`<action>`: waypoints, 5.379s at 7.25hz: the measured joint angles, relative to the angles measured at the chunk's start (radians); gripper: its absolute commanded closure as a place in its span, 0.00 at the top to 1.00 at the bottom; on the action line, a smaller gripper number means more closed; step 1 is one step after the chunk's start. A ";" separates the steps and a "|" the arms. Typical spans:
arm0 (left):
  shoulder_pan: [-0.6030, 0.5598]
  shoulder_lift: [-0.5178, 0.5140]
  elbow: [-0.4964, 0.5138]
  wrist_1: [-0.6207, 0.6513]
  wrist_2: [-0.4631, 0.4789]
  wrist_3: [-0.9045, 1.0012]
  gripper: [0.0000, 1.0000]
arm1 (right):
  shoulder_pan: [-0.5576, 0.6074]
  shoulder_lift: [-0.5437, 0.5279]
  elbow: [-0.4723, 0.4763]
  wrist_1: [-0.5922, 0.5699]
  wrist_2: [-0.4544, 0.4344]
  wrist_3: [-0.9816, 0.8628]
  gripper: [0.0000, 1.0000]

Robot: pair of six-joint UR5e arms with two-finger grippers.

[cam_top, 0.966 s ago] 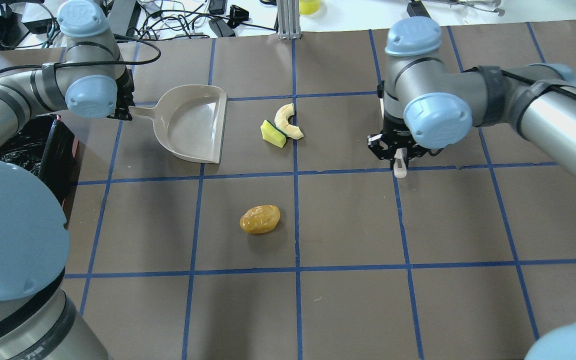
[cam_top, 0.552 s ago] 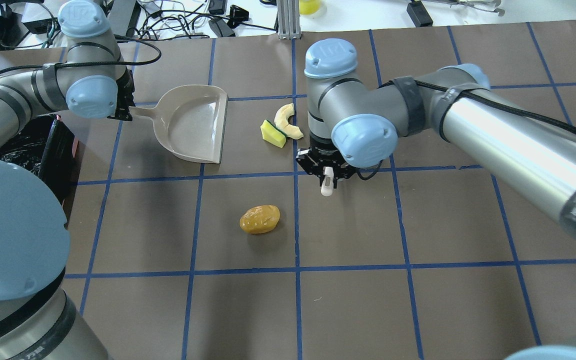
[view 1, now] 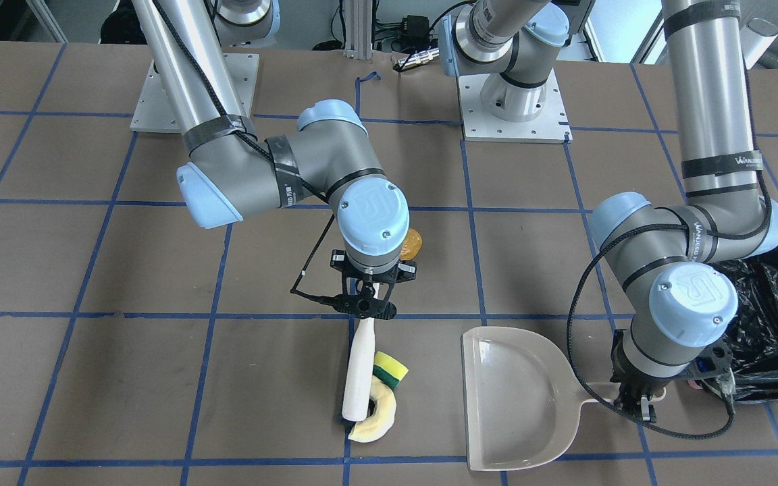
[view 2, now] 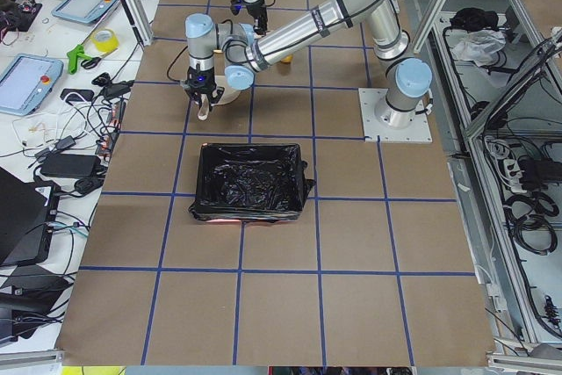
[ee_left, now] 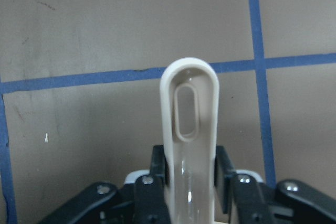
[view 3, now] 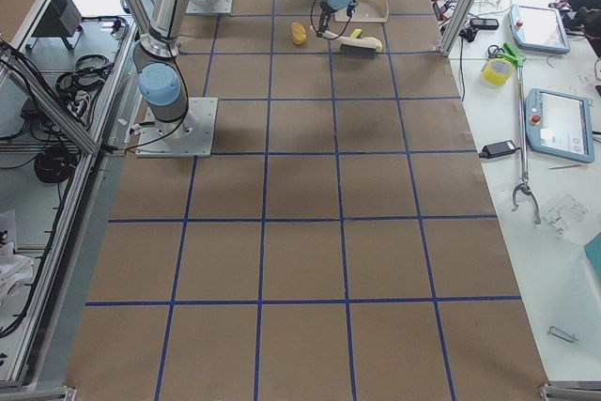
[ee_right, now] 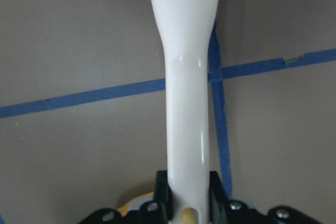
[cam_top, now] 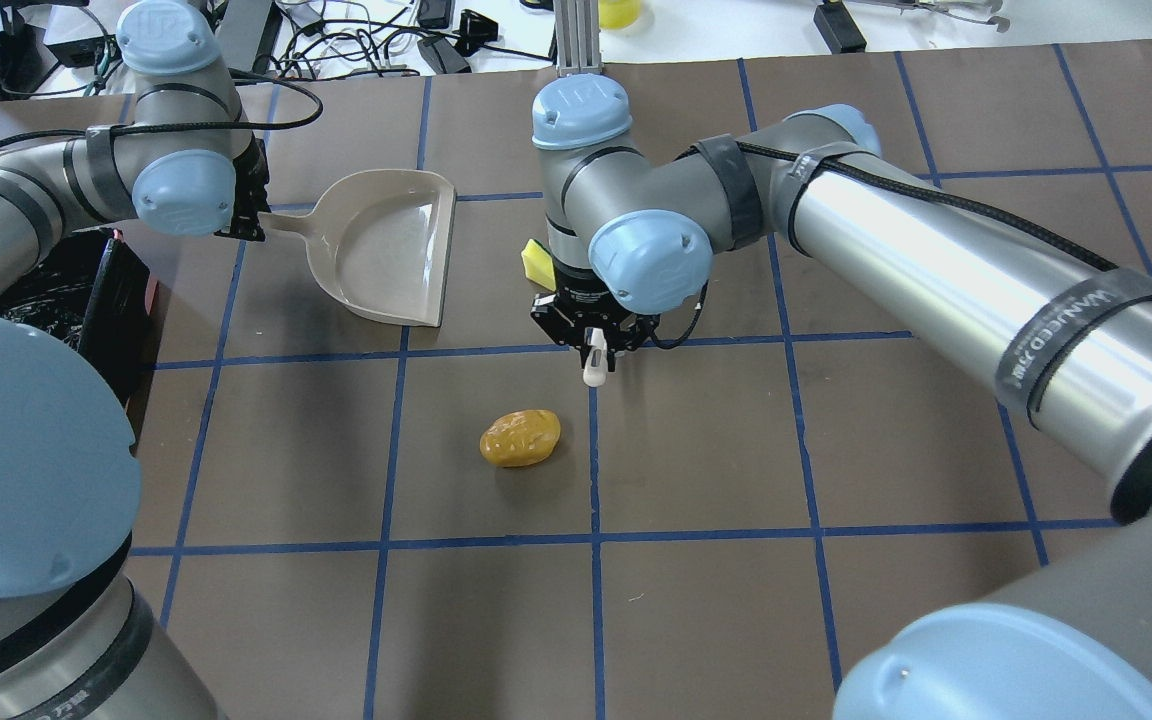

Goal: Sweep and dump trash into bin
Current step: 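Move the brush with the right gripper toward the sponge and banana peel, then sweep the sponge and banana peel into the dustpan with the right gripper, then move the brush with the right gripper behind the yellow potato, then sweep the yellow potato toward the dustpan with the right gripper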

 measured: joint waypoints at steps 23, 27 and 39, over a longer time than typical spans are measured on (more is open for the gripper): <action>0.030 0.204 -0.209 -0.012 -0.012 0.127 0.00 | 0.121 -0.417 0.335 0.123 -0.041 0.009 0.00; 0.031 0.324 -0.387 -0.006 0.002 0.120 0.00 | 0.138 -0.464 0.474 0.106 -0.016 0.114 0.00; 0.027 0.328 -0.459 0.033 0.035 0.049 0.00 | 0.291 -0.174 0.247 -0.021 0.089 0.453 0.00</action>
